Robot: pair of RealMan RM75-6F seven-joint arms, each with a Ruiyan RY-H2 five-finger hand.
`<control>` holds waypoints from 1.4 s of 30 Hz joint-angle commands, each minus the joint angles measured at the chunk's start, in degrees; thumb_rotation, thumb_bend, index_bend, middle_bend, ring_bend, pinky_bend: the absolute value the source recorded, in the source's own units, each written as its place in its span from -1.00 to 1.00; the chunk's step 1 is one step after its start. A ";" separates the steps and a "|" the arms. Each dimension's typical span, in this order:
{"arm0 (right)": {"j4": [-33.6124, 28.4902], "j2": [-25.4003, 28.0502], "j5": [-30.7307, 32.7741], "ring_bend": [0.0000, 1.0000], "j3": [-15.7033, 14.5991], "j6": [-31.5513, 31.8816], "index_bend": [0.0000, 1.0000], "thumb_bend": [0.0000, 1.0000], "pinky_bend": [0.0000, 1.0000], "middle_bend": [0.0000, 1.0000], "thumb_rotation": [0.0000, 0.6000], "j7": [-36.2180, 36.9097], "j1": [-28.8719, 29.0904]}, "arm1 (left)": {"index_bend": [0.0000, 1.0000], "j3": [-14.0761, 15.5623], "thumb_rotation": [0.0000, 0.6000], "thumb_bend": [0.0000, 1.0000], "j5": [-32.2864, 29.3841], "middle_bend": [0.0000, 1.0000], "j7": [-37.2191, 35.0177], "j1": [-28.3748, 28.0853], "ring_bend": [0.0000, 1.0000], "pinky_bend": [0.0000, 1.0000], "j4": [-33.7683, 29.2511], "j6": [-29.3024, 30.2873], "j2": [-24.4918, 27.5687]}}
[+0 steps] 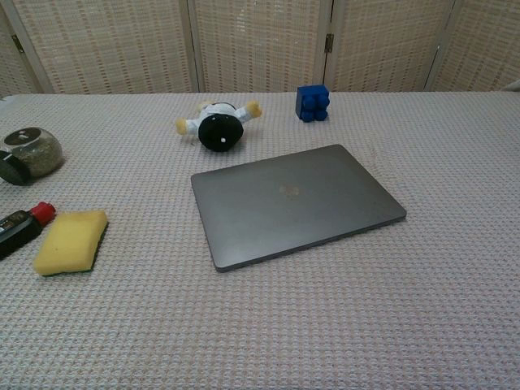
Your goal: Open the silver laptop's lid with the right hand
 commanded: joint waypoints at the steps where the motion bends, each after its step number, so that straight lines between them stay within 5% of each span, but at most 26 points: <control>1: -0.39 -0.04 -0.06 -0.65 0.37 -0.58 -1.00 -0.49 -1.00 -0.81 -0.29 -0.45 0.11 | -0.69 -0.26 1.00 -0.44 -0.33 -0.78 0.51 -0.14 -0.73 -0.92 0.29 -0.08 -0.27; 9: -1.76 0.41 -1.30 -0.65 1.02 -2.22 -1.00 -0.49 -1.00 -0.81 -0.29 -1.81 0.70 | -0.69 -0.32 1.00 -0.44 -0.22 -0.78 -0.45 -0.25 -0.73 -0.92 0.91 -0.09 -0.68; 15: -3.65 1.04 -1.64 -0.65 3.09 -9.31 -1.00 -0.48 -1.00 -0.81 -0.28 -2.49 5.69 | -0.69 -0.35 1.00 -0.44 -0.10 -0.78 -1.00 -0.34 -0.73 -0.92 0.72 -0.15 -0.19; 24: -2.32 -3.75 6.22 -0.56 9.99 -29.46 -1.00 0.18 -1.00 -0.67 -0.29 -5.85 20.49 | -0.69 0.44 1.00 -0.44 0.39 -0.78 -1.98 0.56 -0.73 -0.92 0.37 0.61 0.68; 29: 3.21 -10.27 13.72 -0.57 13.86 -40.20 -1.00 0.36 -1.00 -0.65 -0.35 -7.58 29.39 | -0.69 0.91 1.00 -0.43 0.24 -0.78 -2.32 1.52 -0.73 -0.92 0.20 1.38 1.32; 42: 23.90 -26.34 29.16 -0.68 18.23 -57.06 -1.00 0.33 -1.00 -0.79 -0.67 -11.40 48.14 | -0.67 0.81 1.00 -0.43 -0.63 -0.78 -2.24 2.17 -0.73 -0.93 -0.84 1.37 2.59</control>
